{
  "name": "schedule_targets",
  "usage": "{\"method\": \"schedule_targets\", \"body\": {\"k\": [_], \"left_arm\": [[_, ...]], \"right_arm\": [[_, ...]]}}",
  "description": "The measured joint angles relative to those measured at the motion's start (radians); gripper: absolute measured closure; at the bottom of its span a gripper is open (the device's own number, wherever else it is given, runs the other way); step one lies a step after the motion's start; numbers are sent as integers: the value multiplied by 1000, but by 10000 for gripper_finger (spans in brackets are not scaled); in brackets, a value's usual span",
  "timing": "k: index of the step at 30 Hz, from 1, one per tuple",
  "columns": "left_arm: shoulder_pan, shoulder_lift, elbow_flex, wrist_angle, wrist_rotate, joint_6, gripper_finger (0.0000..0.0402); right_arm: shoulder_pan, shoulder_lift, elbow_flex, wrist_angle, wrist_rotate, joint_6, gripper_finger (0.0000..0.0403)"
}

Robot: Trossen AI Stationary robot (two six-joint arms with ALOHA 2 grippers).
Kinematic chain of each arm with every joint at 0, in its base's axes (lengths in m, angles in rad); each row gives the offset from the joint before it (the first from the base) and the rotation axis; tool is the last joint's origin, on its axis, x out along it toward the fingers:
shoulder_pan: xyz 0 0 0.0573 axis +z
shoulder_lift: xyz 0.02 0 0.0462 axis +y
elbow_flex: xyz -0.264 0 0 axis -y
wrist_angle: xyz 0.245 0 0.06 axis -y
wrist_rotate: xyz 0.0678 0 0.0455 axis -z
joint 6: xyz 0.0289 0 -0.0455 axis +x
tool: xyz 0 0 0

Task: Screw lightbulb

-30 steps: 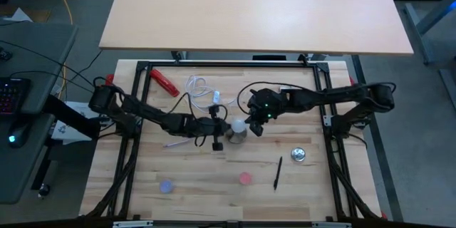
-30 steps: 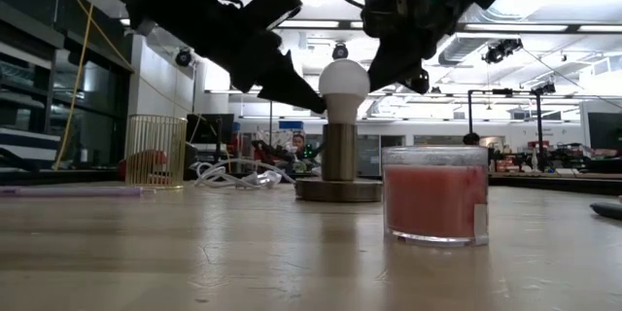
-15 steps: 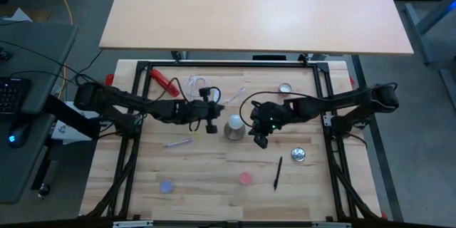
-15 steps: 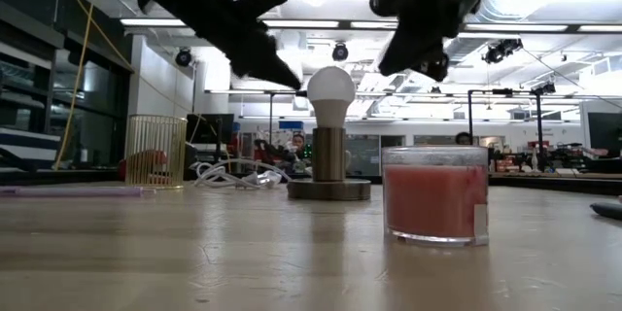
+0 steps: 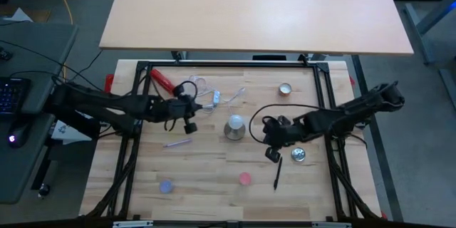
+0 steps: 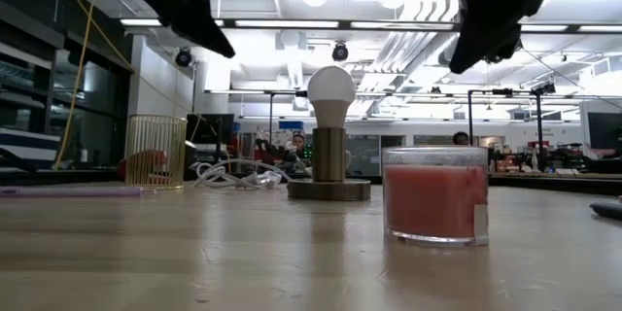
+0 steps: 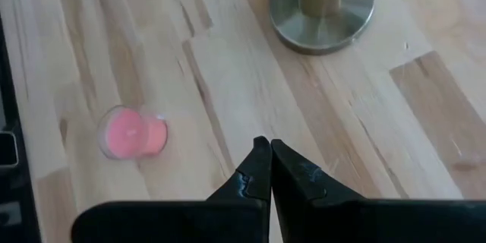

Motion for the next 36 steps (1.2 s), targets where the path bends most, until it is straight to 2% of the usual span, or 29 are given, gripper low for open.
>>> {"method": "schedule_targets", "body": {"k": [3,6,10,12,16,22,25,29,31,36], "left_arm": [[-25,-13,-26,12,-56,-44,401],[-29,-14,-57,77,-48,-64,402],[-14,46,-71,333,178,40,402],[-30,103,-66,444,243,93,401],[-65,237,-25,481,252,115,401],[-103,378,-12,634,288,67,401],[-106,469,-12,755,281,65,402],[-93,552,-11,884,173,3,401],[-90,565,-11,895,146,-30,402],[-86,567,-11,854,156,-41,401]], "right_arm": [[28,0,0,14,53,33,403],[41,0,0,31,76,37,403],[-39,-1,1,78,93,-9,403],[-124,-1,1,114,57,-46,403],[-292,0,1,216,-95,-183,403],[-447,7,2,260,-202,-300,403],[-491,40,2,283,-241,-328,403],[-536,104,2,405,-343,-348,403],[-546,133,2,442,-351,-343,403],[-552,182,2,520,-369,-346,403]]}}
